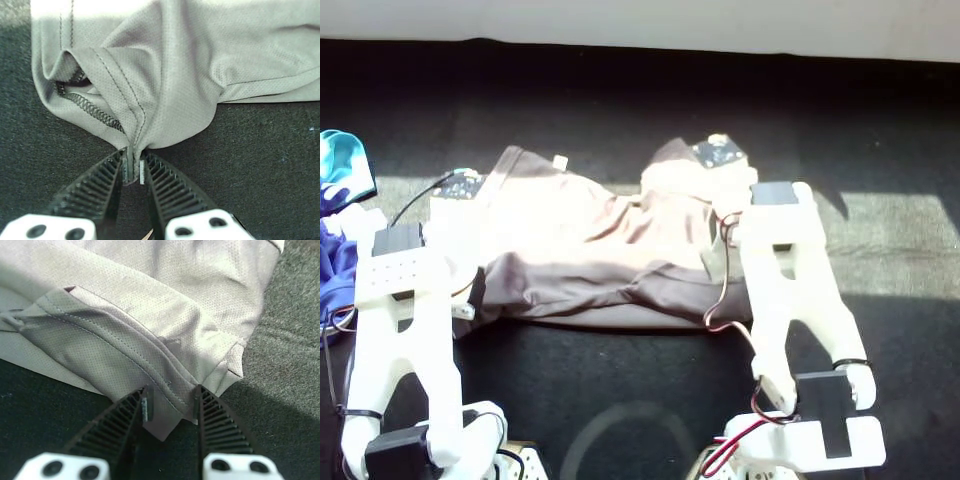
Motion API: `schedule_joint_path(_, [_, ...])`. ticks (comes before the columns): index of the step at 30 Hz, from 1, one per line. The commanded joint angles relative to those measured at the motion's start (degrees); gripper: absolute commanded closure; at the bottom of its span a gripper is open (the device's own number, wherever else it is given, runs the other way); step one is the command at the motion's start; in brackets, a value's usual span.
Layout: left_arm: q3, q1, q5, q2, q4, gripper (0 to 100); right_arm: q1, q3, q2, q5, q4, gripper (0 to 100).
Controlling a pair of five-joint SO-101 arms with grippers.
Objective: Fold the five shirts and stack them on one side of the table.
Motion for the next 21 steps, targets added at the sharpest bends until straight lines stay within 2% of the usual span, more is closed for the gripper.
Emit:
schedule_joint_path(1, [-0.1,0.6,-0.4,-1.1,-0.8,99,-0.4,2.1,-2.8,0.5,-0.8,85.7])
schedule_joint_path(9, [-0.1,0.6,-0.4,-1.1,-0.8,99,-0.4,6.5,-2.9,0.6,-4.2,86.6])
schedule_joint_path(11, [-0.1,0.6,-0.4,-1.1,-0.8,99,-0.5,6.5,-2.9,0.6,-4.0,92.5])
schedule_joint_path(13, [-0.1,0.6,-0.4,-1.1,-0.8,99,-1.4,6.6,-3.4,2.7,-3.2,99.8])
schedule_joint_path(17, [-0.1,0.6,-0.4,-1.1,-0.8,99,-3.9,5.8,-4.1,4.5,3.4,99.3])
schedule_joint_path(21, [-0.1,0.4,-0.4,-1.1,-0.8,99,-6.8,7.9,-10.9,4.7,5.8,99.3])
